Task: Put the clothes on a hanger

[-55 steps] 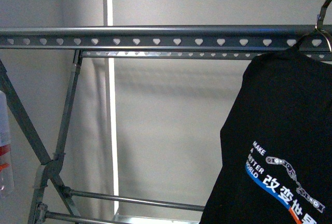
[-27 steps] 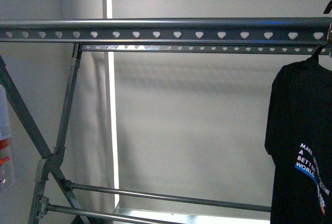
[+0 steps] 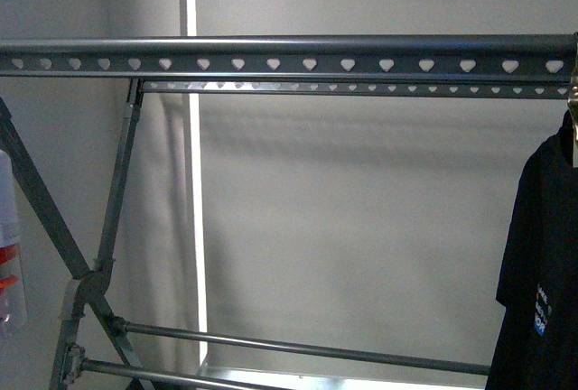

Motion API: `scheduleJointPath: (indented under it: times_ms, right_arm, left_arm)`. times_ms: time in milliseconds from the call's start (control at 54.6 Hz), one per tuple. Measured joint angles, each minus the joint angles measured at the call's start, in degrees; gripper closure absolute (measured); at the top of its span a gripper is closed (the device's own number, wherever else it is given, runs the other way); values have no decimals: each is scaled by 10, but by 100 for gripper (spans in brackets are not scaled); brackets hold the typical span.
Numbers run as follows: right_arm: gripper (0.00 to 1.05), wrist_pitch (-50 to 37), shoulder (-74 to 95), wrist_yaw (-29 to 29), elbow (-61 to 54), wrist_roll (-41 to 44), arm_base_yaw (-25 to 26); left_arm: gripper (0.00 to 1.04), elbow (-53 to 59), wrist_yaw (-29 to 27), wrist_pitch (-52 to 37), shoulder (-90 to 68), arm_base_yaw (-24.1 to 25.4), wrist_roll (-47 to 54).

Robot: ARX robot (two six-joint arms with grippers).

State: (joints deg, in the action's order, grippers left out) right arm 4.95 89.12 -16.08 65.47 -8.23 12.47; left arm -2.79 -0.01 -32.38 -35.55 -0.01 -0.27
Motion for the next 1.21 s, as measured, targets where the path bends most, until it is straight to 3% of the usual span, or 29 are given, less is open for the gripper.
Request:
scheduleJointPath:
  times_ms: [73, 165, 256, 366, 495, 568, 769, 824, 1062, 1136, 1209]
  right_arm:
    - [6, -129, -72, 45, -93, 40, 2]
    - [8, -258, -185, 50, -195, 66, 2]
    - [7, -312, -379, 51, -307, 79, -23]
    - [10, -248, -572, 132, -382, 110, -90]
    - [35, -11, -747, 155, -431, 95, -121]
    - [45, -2, -765, 160, -473, 92, -122]
    - [95, -25, -810, 159, -544, 90, -122]
    - [103, -28, -815, 159, -555, 90, -122]
    - [102, -36, -837, 159, -588, 90, -122]
    - [102, -38, -842, 159, -595, 90, -122]
    - [102, -40, -846, 159, -603, 90, -122]
  left_arm:
    - [101, 17, 0, -17, 8, 0, 0]
    - [101, 17, 0, 7, 32, 0, 1]
    - [101, 17, 0, 45, 75, 0, 2]
    - [101, 17, 0, 77, 110, 0, 2]
    - [101, 17, 0, 114, 147, 0, 2]
    - [101, 17, 0, 128, 163, 0, 2]
    - [101, 17, 0, 184, 219, 0, 2]
    - [101, 17, 0, 192, 227, 0, 2]
    - [101, 17, 0, 227, 261, 0, 2]
    - [101, 17, 0, 301, 316, 0, 2]
    - [101, 17, 0, 319, 348, 0, 2]
